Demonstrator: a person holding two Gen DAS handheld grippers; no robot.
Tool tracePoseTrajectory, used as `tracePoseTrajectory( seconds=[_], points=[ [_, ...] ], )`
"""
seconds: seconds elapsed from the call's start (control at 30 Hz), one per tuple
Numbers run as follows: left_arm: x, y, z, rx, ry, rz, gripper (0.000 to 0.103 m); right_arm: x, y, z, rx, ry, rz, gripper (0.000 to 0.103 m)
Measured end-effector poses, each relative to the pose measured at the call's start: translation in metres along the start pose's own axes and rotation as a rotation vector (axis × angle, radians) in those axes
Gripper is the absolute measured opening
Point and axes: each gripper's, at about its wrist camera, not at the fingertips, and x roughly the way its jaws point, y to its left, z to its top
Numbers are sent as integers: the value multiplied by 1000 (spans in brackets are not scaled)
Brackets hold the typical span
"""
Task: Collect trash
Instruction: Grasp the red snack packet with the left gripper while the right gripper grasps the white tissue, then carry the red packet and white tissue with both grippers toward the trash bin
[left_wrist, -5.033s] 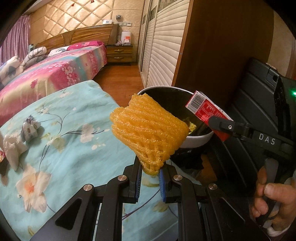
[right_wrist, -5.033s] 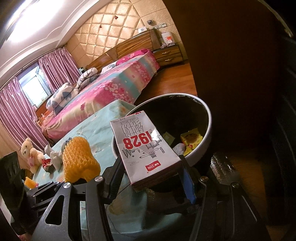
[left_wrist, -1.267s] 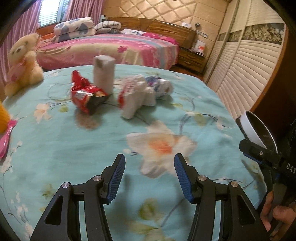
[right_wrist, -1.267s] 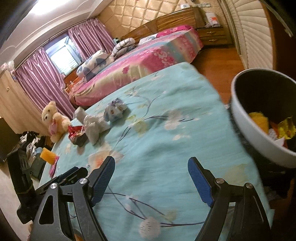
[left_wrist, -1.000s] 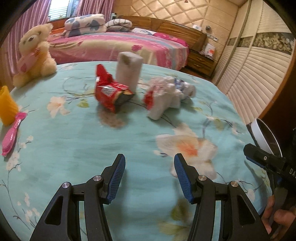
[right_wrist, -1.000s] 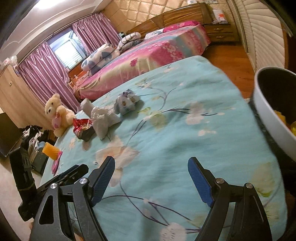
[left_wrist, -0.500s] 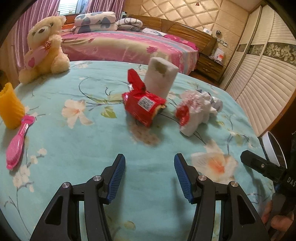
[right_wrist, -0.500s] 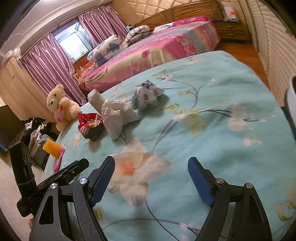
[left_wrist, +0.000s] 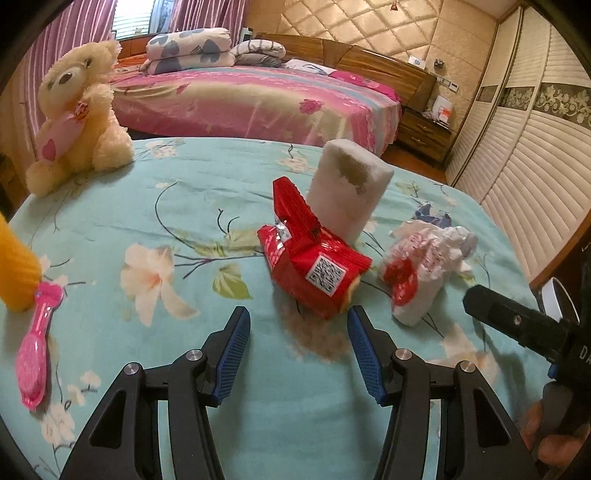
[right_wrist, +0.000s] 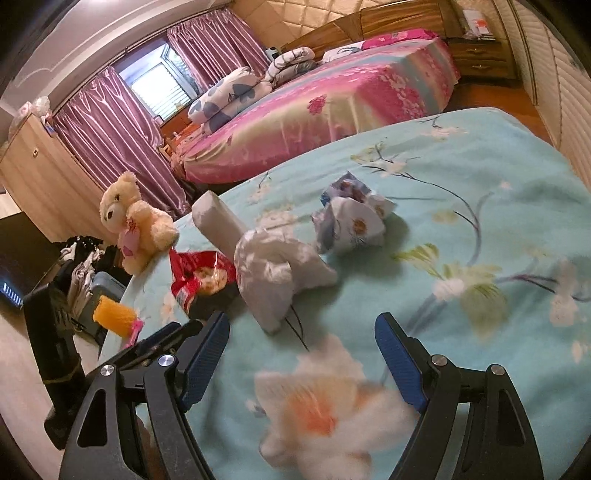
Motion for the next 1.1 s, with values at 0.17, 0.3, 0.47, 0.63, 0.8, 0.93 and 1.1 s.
tracePoseTrajectory(
  seconds=[0.17,0.3,0.47,0.63,0.8,0.93,1.1],
  points=[
    [10,0,5,1,-2,-15,47,18,1,7,11,17,-1,71],
    [16,-1,7,10,4,-37,20,27,3,11,6,26,4,47],
    [16,-2,7,21,-11,-45,2,22,12,10,-44,19,19,7],
    [5,0,-3,15,-25,-45,1,12,12,0,-64,16,18,1],
    [-7,5,-12,-10,-39,-41,0,4,8,-2,-35,15,61,17],
    [-16,9,-18,-24,-44,-40,0,4,16,4,-45,-18,62,52],
    [-20,10,-23,-24,-36,-41,0,21,23,16,-44,-35,14,52]
  ],
)
